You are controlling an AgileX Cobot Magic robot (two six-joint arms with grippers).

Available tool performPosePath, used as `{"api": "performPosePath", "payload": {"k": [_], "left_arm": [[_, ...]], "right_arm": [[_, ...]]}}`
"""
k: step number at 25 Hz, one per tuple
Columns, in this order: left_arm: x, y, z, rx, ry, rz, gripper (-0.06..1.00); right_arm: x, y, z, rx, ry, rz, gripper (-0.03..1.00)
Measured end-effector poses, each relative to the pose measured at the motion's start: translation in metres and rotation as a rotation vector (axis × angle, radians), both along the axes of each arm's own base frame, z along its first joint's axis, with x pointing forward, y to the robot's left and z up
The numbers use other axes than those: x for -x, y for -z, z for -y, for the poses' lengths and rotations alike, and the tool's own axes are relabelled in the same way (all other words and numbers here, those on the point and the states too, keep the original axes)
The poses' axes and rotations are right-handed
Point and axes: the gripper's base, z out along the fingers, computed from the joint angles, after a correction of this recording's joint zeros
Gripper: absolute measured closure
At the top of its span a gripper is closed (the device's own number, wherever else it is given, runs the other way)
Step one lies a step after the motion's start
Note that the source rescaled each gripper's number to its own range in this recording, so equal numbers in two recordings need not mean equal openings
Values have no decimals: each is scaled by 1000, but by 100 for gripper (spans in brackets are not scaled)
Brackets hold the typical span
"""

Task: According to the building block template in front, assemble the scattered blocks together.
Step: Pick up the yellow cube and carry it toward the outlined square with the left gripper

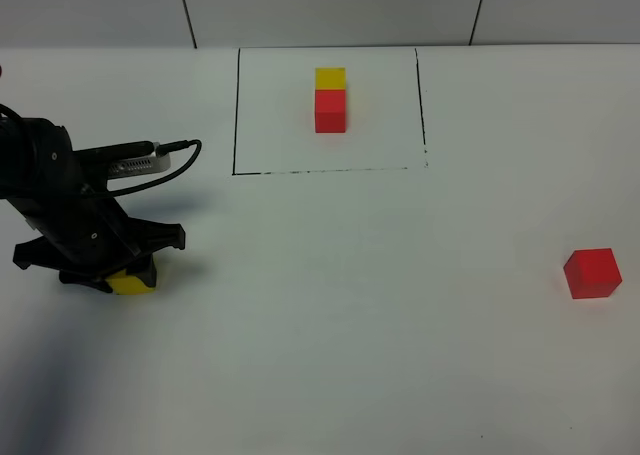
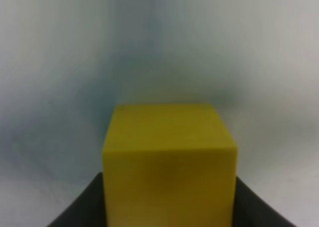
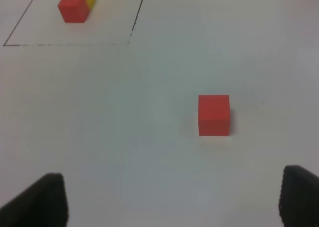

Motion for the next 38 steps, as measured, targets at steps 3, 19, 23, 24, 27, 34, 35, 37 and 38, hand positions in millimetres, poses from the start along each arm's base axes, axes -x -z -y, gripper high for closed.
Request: {"api": "performPosePath", "payload": {"k": [3, 19, 23, 24, 27, 34, 35, 37, 38], "left_arm": [[-4, -4, 1, -2, 70, 14, 94], [-71, -53, 121, -52, 1129, 149, 94], [-84, -49, 150, -49, 1265, 107, 94], [-86, -46, 156, -46, 1298, 94, 94], [-86, -37, 173, -48, 1385, 55, 94], [-86, -3, 182, -150, 1493, -44, 94], [-86, 2, 181, -156, 1497, -54, 94], [-88, 3, 181, -165, 1500, -50, 94], [-88, 3, 181, -166, 1501, -47, 94]], "right_arm": [[0, 0, 0, 0, 0, 0, 21], [0, 0, 0, 0, 0, 0, 21], [0, 0, 0, 0, 0, 0, 21], [0, 0, 0, 0, 0, 0, 21], [0, 0, 0, 0, 0, 0, 21], [0, 0, 0, 0, 0, 0, 21], [0, 0, 0, 0, 0, 0, 21], [0, 0, 0, 0, 0, 0, 21], [0, 0, 0, 0, 0, 0, 21]]}}
